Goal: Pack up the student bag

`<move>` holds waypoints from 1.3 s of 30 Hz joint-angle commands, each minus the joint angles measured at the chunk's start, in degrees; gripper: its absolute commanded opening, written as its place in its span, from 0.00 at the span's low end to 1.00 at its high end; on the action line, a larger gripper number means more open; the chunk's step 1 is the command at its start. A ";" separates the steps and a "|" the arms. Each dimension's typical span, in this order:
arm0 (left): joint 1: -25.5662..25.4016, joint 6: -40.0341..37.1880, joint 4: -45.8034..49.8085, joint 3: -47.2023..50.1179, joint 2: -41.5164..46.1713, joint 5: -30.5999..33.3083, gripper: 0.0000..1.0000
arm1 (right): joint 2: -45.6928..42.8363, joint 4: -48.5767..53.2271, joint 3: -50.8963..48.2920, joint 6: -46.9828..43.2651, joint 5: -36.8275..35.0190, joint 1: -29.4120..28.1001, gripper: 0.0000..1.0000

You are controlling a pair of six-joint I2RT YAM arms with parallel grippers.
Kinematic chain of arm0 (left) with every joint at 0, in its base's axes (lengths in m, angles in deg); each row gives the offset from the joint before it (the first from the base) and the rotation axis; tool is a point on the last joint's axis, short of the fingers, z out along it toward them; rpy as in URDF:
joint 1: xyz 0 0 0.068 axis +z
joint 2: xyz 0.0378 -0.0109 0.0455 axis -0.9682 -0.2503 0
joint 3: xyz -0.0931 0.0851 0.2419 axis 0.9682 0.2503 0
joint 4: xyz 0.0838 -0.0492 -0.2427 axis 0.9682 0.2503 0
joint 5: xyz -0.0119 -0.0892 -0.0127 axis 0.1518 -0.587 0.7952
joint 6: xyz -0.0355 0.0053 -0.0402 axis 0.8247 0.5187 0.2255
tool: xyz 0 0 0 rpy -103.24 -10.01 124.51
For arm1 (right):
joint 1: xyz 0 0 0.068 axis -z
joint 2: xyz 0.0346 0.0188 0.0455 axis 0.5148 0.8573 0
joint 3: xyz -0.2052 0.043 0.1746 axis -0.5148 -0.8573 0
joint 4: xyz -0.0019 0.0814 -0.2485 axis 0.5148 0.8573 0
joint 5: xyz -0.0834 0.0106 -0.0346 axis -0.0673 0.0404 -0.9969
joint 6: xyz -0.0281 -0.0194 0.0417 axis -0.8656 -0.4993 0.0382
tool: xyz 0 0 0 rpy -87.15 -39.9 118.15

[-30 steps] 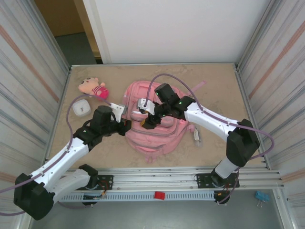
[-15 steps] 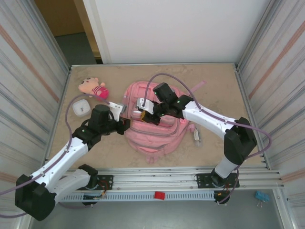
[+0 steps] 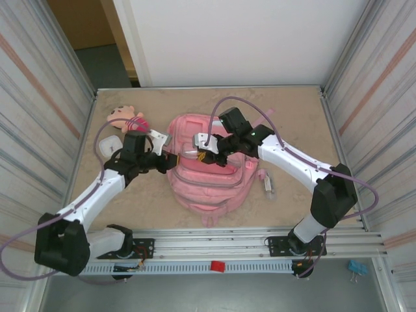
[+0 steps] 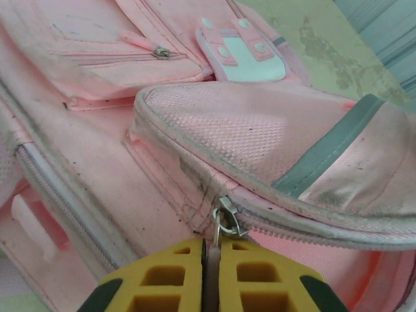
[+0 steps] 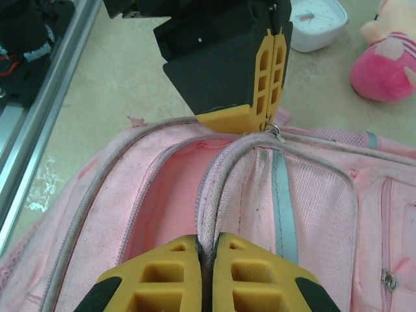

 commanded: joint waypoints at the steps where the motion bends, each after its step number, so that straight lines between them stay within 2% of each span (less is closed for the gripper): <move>1: 3.68 -1.54 -3.15 -1.86 -3.78 9.76 0.20 | -3.68 6.13 2.26 -1.82 8.92 1.13 0.00; 7: 3.53 -0.17 -3.50 -1.15 1.92 6.34 0.46 | -1.46 5.26 2.63 -1.77 9.39 1.51 0.00; 11: 1.81 -8.72 -1.04 0.22 10.61 1.51 0.65 | -0.72 5.42 3.25 -2.34 10.64 1.76 0.00; 14: -1.89 -17.48 -0.25 1.34 14.44 -0.24 0.74 | -0.20 5.86 3.50 -3.83 12.59 1.93 0.00; 16: -5.59 -22.30 1.21 0.54 14.06 0.01 0.79 | 0.07 5.94 3.83 -4.08 13.45 1.93 0.00; 22: -14.09 -30.41 2.12 -4.30 5.22 4.88 0.84 | -0.57 6.16 3.69 -2.86 15.34 1.87 0.04; 24: -15.52 -31.79 1.79 -6.11 1.78 6.69 0.79 | -1.29 6.21 3.37 -2.46 15.80 1.87 0.05; 27: -16.25 -30.82 0.14 -7.94 -1.56 9.65 0.45 | -2.60 5.77 2.48 -0.62 16.38 2.36 0.09; 28: -16.15 -30.11 -0.33 -8.03 -1.91 11.15 0.36 | -3.31 4.56 1.80 1.62 16.64 2.99 0.12; 29: -16.03 -29.53 -0.78 -7.76 -1.78 12.46 0.27 | -4.13 3.27 0.82 4.23 16.77 3.73 0.17; 30: -15.59 -28.84 -0.97 -7.39 -1.31 13.41 0.16 | -5.29 1.15 -0.60 8.53 16.43 4.86 0.25; 31: -14.87 -27.78 -1.27 -6.70 -0.54 13.94 0.10 | -6.61 -1.37 -2.31 13.89 15.16 6.17 0.34; 34: -11.74 -24.90 -1.21 -4.13 3.04 12.63 0.05 | -10.42 -5.10 -7.16 31.02 7.04 10.66 0.55; 36: -9.29 -22.77 -1.81 -1.99 5.84 12.00 0.06 | -12.36 -3.06 -9.36 41.27 -2.08 13.61 0.61; 39: -6.44 -21.54 -2.92 1.13 9.94 11.33 0.07 | -15.25 5.70 -11.61 52.78 -18.33 16.73 0.63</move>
